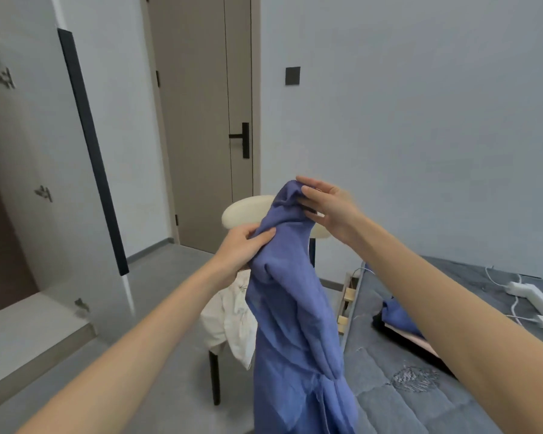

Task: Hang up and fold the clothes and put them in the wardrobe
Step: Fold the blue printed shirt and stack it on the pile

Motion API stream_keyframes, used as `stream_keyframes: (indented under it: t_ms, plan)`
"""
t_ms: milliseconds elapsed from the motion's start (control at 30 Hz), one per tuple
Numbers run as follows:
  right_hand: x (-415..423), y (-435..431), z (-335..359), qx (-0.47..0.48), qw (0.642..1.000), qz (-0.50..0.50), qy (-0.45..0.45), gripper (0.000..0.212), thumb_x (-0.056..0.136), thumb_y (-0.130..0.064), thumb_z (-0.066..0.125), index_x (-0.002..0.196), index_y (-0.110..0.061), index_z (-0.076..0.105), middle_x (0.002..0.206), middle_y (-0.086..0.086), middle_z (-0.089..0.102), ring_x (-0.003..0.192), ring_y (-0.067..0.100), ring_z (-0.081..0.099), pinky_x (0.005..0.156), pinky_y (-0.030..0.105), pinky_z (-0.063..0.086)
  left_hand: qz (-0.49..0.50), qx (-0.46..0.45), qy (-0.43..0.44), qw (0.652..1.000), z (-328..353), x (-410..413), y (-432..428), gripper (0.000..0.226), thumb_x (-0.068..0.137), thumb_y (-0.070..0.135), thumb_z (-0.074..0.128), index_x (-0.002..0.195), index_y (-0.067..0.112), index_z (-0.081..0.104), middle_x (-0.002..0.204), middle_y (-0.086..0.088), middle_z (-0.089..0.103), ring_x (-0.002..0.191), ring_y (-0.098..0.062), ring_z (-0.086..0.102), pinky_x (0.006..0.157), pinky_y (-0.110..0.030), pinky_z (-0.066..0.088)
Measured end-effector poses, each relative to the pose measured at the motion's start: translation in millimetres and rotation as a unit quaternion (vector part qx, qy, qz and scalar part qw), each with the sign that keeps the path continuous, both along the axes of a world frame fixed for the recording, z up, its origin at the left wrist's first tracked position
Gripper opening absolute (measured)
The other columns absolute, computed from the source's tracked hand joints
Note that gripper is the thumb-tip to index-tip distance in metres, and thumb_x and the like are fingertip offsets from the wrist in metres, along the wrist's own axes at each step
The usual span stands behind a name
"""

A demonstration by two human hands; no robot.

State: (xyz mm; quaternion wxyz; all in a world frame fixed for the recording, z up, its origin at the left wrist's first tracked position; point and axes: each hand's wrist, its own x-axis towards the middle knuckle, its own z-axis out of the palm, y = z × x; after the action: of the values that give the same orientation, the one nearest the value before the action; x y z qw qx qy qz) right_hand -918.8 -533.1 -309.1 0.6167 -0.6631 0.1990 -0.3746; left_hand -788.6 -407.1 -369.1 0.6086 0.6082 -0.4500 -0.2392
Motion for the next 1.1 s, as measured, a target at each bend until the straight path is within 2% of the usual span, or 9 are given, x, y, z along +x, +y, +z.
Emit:
stream_keyframes:
  t_ms: [200,367,433,500,600,767,867,1000,1100]
  plan:
    - [16.7,27.6,-17.7,-0.044,0.982,0.108,0.150,0.031,0.098,-0.041,0.050,0.127,-0.030,0.054,0.115,-0.009,0.070,0.101,0.014,0.069,0.096,0.038,0.051,0.062,-0.009,0.061,0.996,31.4,15.7,50.8,0.017,0.096,0.016,0.056,0.105,0.006,0.067,0.093,-0.010,0.065,0.085,-0.018,0.061,0.079,-0.028,0.049]
    - [15.2,70.1,-27.5,-0.117,0.941,0.249,0.197,0.054,0.079,-0.063,0.065,0.127,-0.044,0.051,0.121,-0.015,0.065,0.110,0.003,0.063,0.080,0.022,0.055,0.121,-0.019,0.126,0.984,44.1,33.6,73.2,0.017,0.096,0.023,0.057,0.107,0.011,0.063,0.085,-0.006,0.064,0.077,-0.019,0.061,0.058,-0.025,0.048]
    - [20.6,85.3,-39.0,-0.182,0.933,0.222,0.215,0.066,0.078,-0.050,0.075,0.134,-0.037,0.043,0.123,-0.014,0.063,0.112,0.003,0.061,0.082,0.023,0.055,0.126,-0.021,0.152,0.980,46.9,37.4,77.1,0.019,0.095,0.024,0.058,0.108,0.011,0.062,0.087,-0.007,0.064,0.078,-0.022,0.062,0.059,-0.028,0.049]
    - [31.1,93.0,-51.5,-0.238,0.939,0.149,0.198,0.044,0.088,-0.029,0.067,0.128,-0.022,0.049,0.120,-0.003,0.063,0.109,0.011,0.060,0.090,0.030,0.053,0.145,-0.016,0.154,0.977,49.2,40.7,80.9,0.017,0.095,0.023,0.057,0.104,0.010,0.063,0.085,-0.008,0.064,0.073,-0.022,0.061,0.058,-0.028,0.049]
    - [40.9,95.3,-51.4,-0.253,0.950,0.082,0.167,0.015,0.099,-0.015,0.046,0.108,-0.014,0.057,0.103,0.000,0.063,0.092,0.011,0.056,0.078,0.023,0.046,0.211,0.008,0.070,0.975,52.5,54.0,89.5,0.017,0.097,0.022,0.052,0.087,0.012,0.062,0.075,-0.007,0.060,0.064,-0.022,0.056,0.049,-0.024,0.044]
    - [45.0,82.2,-24.4,-0.259,0.960,0.007,0.103,0.034,0.097,-0.011,0.046,0.073,-0.028,0.065,0.065,-0.021,0.062,0.061,-0.010,0.053,0.056,0.009,0.040,0.246,0.028,0.046,0.968,55.8,81.8,106.0,0.030,0.097,0.025,0.047,0.072,0.014,0.060,0.081,-0.008,0.056,0.074,-0.024,0.053,0.068,-0.031,0.047]
    - [55.6,81.9,-8.6,-0.254,0.964,-0.012,0.080,0.033,0.096,-0.011,0.046,0.077,-0.027,0.068,0.073,-0.017,0.065,0.066,-0.006,0.057,0.056,0.006,0.043,0.272,0.098,-0.097,0.952,53.7,94.1,113.1,0.037,0.097,0.033,0.042,0.073,0.012,0.061,0.081,-0.010,0.060,0.076,-0.029,0.058,0.080,-0.037,0.054]
    - [71.5,84.8,9.1,-0.227,0.970,-0.018,0.082,0.030,0.095,-0.018,0.050,0.073,-0.025,0.069,0.070,-0.014,0.066,0.069,0.005,0.059,0.063,0.018,0.048,0.340,0.167,-0.264,0.887,55.0,102.5,118.8,0.045,0.098,0.039,0.037,0.062,0.017,0.054,0.067,-0.003,0.056,0.079,-0.033,0.059,0.067,-0.032,0.043]
    - [80.7,84.8,16.8,-0.221,0.970,-0.029,0.093,0.024,0.091,-0.023,0.055,0.077,-0.013,0.072,0.073,0.000,0.069,0.071,0.011,0.059,0.067,0.025,0.047,0.280,0.107,-0.057,0.952,62.5,107.1,119.2,0.031,0.097,0.033,0.044,0.081,0.018,0.067,0.078,-0.002,0.062,0.076,-0.022,0.059,0.067,-0.028,0.046]
